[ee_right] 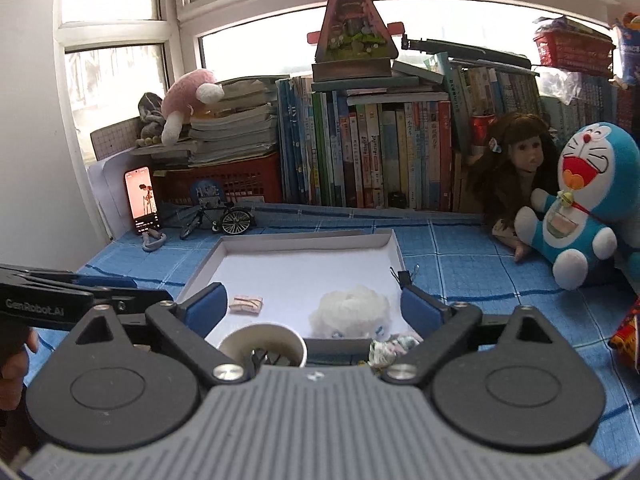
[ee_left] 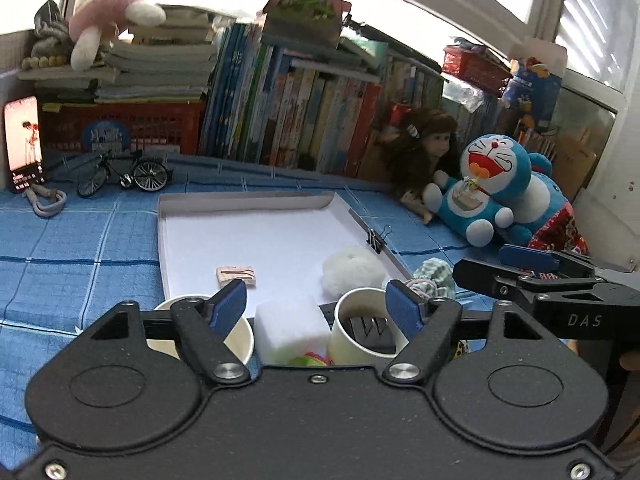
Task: Organize soft objects
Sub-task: 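Withdraw both open tools from the tray back over the table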
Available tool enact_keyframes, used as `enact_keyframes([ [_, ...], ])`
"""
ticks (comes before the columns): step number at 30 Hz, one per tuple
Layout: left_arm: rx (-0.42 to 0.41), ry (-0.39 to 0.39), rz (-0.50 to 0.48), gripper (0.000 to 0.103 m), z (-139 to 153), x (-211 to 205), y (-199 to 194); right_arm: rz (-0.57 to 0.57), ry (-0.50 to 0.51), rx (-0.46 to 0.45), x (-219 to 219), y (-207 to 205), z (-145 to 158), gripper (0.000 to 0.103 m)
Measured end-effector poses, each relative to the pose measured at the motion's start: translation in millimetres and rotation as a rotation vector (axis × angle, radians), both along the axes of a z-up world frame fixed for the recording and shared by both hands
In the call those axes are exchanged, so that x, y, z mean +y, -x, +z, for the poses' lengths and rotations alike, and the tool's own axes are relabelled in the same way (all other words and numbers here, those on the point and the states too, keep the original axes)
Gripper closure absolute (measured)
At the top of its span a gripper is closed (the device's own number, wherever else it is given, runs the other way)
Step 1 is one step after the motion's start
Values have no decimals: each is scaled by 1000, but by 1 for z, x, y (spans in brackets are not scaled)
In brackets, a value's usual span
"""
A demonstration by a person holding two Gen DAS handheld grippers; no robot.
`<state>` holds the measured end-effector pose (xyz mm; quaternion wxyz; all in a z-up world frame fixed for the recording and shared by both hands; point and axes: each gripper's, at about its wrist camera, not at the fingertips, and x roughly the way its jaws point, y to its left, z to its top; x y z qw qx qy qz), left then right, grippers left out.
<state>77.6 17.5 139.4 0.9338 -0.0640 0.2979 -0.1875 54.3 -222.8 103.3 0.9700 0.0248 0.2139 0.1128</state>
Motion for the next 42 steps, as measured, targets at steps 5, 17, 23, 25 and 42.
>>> enact_keyframes([
  [5, -31, 14, -1, 23, -9, 0, 22, -18, 27, -49, 4, 19, -9, 0],
  [17, -94, -16, 28, 19, -27, 6, 57, -38, 58, -160, 14, 51, -25, 0],
  [23, -115, -24, 49, 16, -33, 14, 68, -39, 55, -202, 14, 63, -29, 0],
  [25, -121, -22, 61, 16, -36, 17, 71, -43, 60, -216, 14, 67, -32, 0],
  [42, -99, -54, 140, 12, -73, 29, 80, -98, 17, -198, 11, 76, -68, 0],
])
